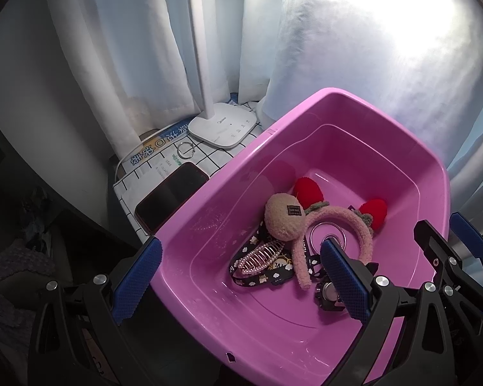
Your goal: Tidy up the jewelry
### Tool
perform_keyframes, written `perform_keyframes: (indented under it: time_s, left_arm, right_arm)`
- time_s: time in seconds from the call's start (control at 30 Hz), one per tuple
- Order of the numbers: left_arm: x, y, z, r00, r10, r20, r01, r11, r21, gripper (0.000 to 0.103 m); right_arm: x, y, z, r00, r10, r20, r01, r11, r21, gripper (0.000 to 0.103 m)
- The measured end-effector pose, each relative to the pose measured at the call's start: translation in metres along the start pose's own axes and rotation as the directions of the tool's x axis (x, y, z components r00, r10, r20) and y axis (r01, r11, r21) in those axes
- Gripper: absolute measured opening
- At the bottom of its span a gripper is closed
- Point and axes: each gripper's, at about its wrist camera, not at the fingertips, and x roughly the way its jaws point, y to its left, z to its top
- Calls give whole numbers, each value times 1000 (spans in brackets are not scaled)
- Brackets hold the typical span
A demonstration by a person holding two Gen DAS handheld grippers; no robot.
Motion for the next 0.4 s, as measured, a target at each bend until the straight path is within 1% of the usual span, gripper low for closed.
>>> perform_keyframes:
  time_s: [0.07,0.17,0.27,0.4]
  left_arm:
    - [-1,0,-1,1000,14,13,-14,1000,5,97]
    - [-2,0,0,1000,-2,10,2,1000,8,97]
    - [-2,3,1,1000,-21,5,21,1000,-11,97]
    - [-4,2,1,1000,-21,12,21,1000,-6,97]
  right_arm:
    - [-1,0,-1,1000,1,0,-1,1000,-1,60]
    - [-1,1,-1,1000,0,0,0,1000,0,60]
    - [-2,0,-2,1000,3,-2,-3,1000,2,60]
    - [-2,1,-2,1000,3,0,-3,1000,2,60]
